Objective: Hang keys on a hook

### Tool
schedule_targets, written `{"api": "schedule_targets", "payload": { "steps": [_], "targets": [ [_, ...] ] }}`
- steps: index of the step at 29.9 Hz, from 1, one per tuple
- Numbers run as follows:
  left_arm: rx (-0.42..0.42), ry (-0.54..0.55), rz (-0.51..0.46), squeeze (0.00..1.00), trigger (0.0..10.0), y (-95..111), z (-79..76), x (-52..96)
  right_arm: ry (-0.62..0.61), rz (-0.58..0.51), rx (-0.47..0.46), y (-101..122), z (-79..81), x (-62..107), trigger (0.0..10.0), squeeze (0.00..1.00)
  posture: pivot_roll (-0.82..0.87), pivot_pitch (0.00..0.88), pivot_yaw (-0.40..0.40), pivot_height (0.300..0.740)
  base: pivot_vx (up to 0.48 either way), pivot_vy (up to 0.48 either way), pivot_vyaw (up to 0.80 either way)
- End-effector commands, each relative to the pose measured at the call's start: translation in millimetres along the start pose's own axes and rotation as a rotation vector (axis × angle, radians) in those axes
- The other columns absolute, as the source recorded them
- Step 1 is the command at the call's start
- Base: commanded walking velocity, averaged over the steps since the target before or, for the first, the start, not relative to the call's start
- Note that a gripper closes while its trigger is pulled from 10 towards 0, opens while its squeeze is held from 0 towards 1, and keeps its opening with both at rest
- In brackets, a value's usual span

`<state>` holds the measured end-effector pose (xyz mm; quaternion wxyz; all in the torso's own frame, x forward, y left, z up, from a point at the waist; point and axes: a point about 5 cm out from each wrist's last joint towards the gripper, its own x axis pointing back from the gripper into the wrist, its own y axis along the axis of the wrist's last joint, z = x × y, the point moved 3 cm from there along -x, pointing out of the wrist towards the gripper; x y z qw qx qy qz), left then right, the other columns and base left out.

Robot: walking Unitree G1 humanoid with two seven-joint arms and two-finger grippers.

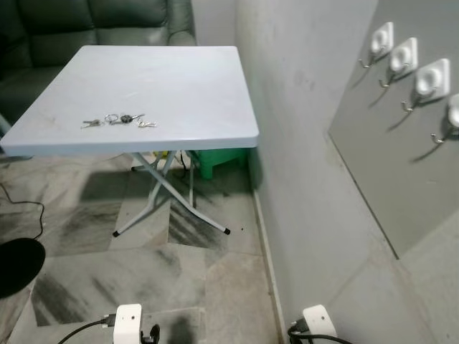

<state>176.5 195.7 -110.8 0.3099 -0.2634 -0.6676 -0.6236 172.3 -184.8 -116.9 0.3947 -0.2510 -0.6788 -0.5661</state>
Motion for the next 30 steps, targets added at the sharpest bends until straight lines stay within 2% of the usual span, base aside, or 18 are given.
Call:
{"api": "schedule_targets", "payload": {
  "steps": [1,9,30],
  "targets": [
    [0.013,0.014,0.01,0.0,10.0,-3.3,4.2,1.4,0.005,-0.009,-0.023,2.3,1.9,-0.8,10.0,0.0,-0.09,0.0,-0.017,0.74,0.0,0.0,0.0],
    [0.03,0.024,0.016,0.0,10.0,-3.9,7.8,1.8,0.011,-0.016,-0.041,2.2,4.3,-0.8,10.0,0.0,-0.09,0.0,-0.011,0.74,0.0,0.14,0.0],
    [0.05,0.03,0.008,0.0,10.0,-0.2,8.3,0.4,0.019,-0.043,-0.044,9.5,4.0,-1.9,10.0,0.0,-0.09,0.0,-0.02,0.74,0.0,0.462,0.0]
  ]
}}
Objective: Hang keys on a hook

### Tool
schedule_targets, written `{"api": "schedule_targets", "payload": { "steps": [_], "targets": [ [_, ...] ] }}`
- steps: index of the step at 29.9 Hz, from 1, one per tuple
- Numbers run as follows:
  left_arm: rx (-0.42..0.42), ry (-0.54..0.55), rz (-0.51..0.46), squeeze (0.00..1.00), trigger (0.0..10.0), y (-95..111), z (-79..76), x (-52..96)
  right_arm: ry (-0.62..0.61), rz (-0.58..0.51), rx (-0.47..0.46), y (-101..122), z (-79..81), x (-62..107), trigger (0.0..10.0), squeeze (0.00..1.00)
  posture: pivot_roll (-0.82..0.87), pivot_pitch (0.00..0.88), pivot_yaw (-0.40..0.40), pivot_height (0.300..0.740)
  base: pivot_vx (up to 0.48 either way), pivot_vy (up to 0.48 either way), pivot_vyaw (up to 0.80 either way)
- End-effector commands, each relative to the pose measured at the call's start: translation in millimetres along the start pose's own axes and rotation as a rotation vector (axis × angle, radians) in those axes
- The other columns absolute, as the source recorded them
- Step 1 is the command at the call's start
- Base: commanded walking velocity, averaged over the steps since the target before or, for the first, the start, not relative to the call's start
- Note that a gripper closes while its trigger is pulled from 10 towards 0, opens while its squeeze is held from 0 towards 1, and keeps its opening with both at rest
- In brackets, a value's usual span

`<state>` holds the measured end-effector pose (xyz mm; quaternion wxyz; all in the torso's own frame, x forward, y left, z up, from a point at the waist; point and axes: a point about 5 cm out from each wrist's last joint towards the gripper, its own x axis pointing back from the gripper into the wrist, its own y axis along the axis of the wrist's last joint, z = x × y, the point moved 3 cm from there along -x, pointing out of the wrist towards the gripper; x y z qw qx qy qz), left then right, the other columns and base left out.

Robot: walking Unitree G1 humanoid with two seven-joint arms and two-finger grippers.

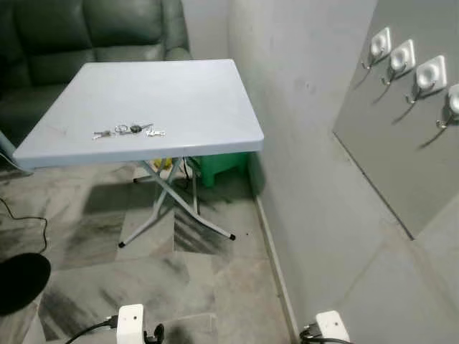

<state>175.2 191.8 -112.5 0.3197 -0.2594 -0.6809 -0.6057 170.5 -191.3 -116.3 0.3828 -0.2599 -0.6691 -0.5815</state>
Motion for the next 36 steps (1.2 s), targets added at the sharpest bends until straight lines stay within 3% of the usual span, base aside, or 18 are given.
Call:
{"api": "schedule_targets", "payload": {
  "steps": [1,32,33,36],
  "targets": [
    [0.003,0.03,-0.004,0.0,10.0,3.0,11.9,0.6,0.031,-0.035,0.0,12.3,10.4,-4.3,10.0,0.0,-0.09,0.0,-0.021,0.74,0.0,0.476,0.0],
    [-0.001,0.026,-0.006,0.0,10.0,3.3,9.8,0.2,0.046,-0.027,0.022,11.7,10.9,-4.2,10.0,0.0,-0.08,0.0,-0.027,0.74,0.0,0.476,0.0],
    [-0.001,0.027,-0.007,0.0,10.0,3.6,10.1,0.2,0.049,-0.025,0.013,10.9,11.2,-4.1,10.0,1.0,-0.08,0.0,-0.027,0.74,0.0,0.442,0.0],
    [-0.024,0.028,-0.012,0.0,10.0,4.9,10.6,0.1,0.057,-0.021,-0.007,9.6,12.1,-3.9,10.0,1.0,-0.08,0.0,-0.028,0.74,0.0,0.081,0.0]
  ]
}}
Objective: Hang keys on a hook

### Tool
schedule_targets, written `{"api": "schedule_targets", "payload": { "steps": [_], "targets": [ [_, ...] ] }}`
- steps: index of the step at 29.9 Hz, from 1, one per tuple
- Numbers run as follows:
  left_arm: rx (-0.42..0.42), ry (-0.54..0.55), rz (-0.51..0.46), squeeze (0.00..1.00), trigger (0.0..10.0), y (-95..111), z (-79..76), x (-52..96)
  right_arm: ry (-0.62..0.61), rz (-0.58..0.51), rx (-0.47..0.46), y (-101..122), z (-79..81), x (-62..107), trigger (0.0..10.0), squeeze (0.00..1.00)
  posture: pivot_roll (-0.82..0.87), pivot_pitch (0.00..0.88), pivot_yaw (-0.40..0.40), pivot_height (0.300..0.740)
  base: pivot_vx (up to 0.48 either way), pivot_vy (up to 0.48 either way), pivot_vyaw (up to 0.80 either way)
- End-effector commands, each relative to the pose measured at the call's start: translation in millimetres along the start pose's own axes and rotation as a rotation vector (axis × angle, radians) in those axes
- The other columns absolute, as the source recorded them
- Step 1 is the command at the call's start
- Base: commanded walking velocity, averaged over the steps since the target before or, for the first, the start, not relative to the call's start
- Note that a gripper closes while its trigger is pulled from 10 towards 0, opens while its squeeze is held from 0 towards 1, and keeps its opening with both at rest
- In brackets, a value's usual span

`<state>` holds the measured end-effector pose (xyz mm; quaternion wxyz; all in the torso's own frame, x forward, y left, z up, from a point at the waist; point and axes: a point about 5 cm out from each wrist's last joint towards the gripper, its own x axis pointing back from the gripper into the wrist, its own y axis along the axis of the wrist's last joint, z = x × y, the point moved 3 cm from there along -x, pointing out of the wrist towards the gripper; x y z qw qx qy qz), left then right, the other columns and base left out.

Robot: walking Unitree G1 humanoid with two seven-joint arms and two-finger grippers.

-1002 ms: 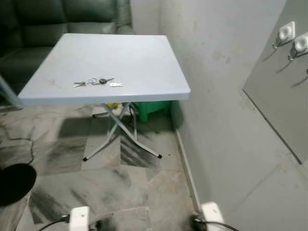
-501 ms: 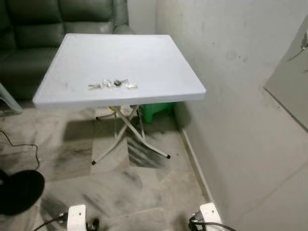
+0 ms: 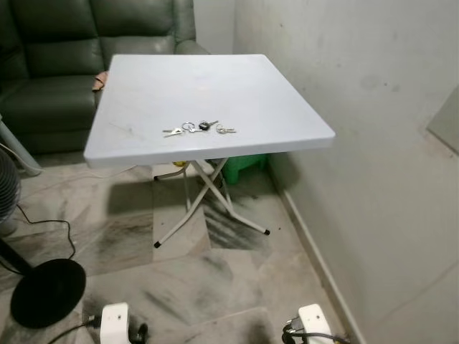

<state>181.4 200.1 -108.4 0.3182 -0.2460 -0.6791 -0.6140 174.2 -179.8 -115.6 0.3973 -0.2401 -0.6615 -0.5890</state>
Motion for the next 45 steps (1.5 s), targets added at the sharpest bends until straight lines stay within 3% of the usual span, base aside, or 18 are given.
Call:
{"api": "schedule_targets", "payload": {
  "steps": [1,18,25,26,32,37,40,43,45],
  "targets": [
    [-0.026,0.007,0.013,0.0,10.0,-3,3.2,1.4,0.006,-0.01,-0.012,4,1.5,-1.3,10.0,1.0,-0.08,0.0,-0.028,0.74,0.0,0.0,0.0],
    [-0.006,0.024,0.01,0.0,10.0,-4,4.8,1.7,-0.003,-0.005,-0.015,2,-1.1,-0.2,10.0,1.0,-0.08,0.0,-0.03,0.74,0.0,0.0,0.0],
    [-0.035,-0.007,-0.078,0.0,10.0,15,1.0,-1.5,0.002,-0.035,0.016,8,-2.1,-0.7,10.0,1.0,-0.09,0.0,-0.024,0.74,0.0,0.0,0.0],
    [-0.027,-0.012,-0.111,0.0,10.0,22,1.2,-2.4,0.005,-0.062,0.031,14,-2.4,-1.3,10.0,0.0,-0.09,0.001,-0.021,0.74,0.0,0.0,0.0],
    [-0.007,-0.02,-0.164,0.0,10.0,34,1.9,-3.5,0.006,-0.112,0.033,28,-4.1,-2.7,10.0,0.0,-0.09,0.002,-0.018,0.74,0.0,0.0,0.0],
    [-0.031,-0.047,-0.318,0.0,10.0,66,-0.7,-3.1,0.023,-0.286,0.05,72,-4.0,-4.3,10.0,0.0,-0.1,0.008,-0.014,0.74,0.0,0.0,0.0],
    [-0.017,-0.065,-0.48,0.0,10.0,97,-1.9,2.0,0.063,-0.45,0.097,108,4.3,-0.7,10.0,0.0,-0.1,0.01,-0.01,0.74,0.0,0.0,0.0],
    [-0.005,-0.069,-0.504,0.0,10.0,101,-1.9,3.1,0.068,-0.479,0.104,114,5.6,0.5,10.0,0.0,-0.1,0.01,-0.009,0.74,0.0,0.0,0.0],
    [0.02,-0.09,-0.596,0.0,10.0,119,-4.9,8.3,0.082,-0.57,0.106,131,9.2,5.2,10.0,0.0,-0.1,0.014,-0.007,0.74,0.0,0.0,0.0]
  ]
}}
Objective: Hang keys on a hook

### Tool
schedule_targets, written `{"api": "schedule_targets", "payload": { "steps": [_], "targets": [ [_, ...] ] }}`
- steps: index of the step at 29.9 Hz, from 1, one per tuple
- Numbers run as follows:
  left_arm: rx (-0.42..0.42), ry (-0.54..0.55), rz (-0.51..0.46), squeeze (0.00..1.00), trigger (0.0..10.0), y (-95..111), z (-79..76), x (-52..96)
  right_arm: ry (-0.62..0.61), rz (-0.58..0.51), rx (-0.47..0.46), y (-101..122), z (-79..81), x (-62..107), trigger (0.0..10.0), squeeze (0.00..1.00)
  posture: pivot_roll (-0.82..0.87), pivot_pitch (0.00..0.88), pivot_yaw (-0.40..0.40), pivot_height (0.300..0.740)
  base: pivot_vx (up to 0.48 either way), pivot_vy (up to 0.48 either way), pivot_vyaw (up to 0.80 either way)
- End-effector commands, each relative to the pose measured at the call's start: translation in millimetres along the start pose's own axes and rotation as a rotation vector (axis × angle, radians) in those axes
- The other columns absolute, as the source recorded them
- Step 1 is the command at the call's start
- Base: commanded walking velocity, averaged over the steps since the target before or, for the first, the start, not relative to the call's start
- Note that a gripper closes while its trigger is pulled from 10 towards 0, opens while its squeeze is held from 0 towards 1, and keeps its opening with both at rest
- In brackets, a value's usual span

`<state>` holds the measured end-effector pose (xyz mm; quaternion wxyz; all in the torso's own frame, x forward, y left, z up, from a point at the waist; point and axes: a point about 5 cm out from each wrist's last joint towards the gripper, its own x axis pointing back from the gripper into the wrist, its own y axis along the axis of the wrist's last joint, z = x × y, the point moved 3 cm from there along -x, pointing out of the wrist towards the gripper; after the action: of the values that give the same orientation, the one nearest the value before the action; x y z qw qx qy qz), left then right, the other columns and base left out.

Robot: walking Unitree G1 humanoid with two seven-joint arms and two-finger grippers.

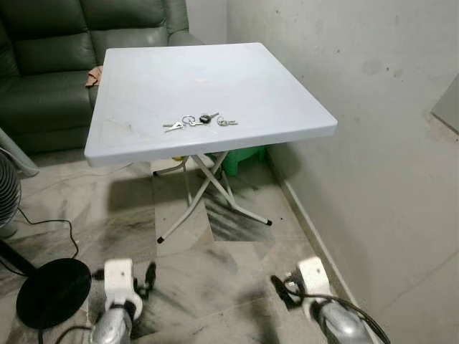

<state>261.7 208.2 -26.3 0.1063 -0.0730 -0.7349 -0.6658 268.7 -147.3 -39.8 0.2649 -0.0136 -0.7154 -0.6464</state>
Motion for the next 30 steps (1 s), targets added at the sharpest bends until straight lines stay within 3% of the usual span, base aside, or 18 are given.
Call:
{"api": "schedule_targets", "payload": {
  "steps": [1,8,11,13,20,30],
  "targets": [
    [0.014,0.0,-0.066,0.0,10.0,12,0.1,-1.2,0.0,-0.066,-0.002,12,-0.6,-2.1,10.0,0.0,-0.1,0.014,-0.007,0.74,0.0,0.0,0.0],
    [0.016,0.001,-0.206,0.0,10.0,45,-2.7,-0.5,-0.004,-0.259,-0.016,53,3.6,-9.2,10.0,0.0,-0.1,0.018,-0.01,0.74,0.0,0.0,0.0],
    [-0.004,0.015,-0.298,0.0,10.0,64,-1.5,8.5,-0.021,-0.327,-0.02,68,2.1,-8.1,10.0,0.0,-0.1,0.02,-0.016,0.74,0.0,0.0,0.0],
    [0.025,0.041,-0.33,0.0,10.0,78,0.0,15.4,-0.01,-0.374,-0.003,80,2.3,-6.2,10.0,0.0,-0.09,0.02,-0.022,0.74,0.0,0.0,0.0],
    [0.11,0.071,-0.302,0.0,10.0,86,-0.7,6.8,-0.008,-0.378,0.01,91,0.2,-11.2,10.0,0.0,-0.07,0.014,-0.035,0.74,0.0,0.0,0.0],
    [0.094,0.064,-0.261,0.0,10.0,92,-2.9,1.1,-0.006,-0.373,0.038,102,-1.8,-16.9,10.0,0.0,-0.07,0.0,-0.035,0.74,0.0,0.0,0.0]
  ]
}}
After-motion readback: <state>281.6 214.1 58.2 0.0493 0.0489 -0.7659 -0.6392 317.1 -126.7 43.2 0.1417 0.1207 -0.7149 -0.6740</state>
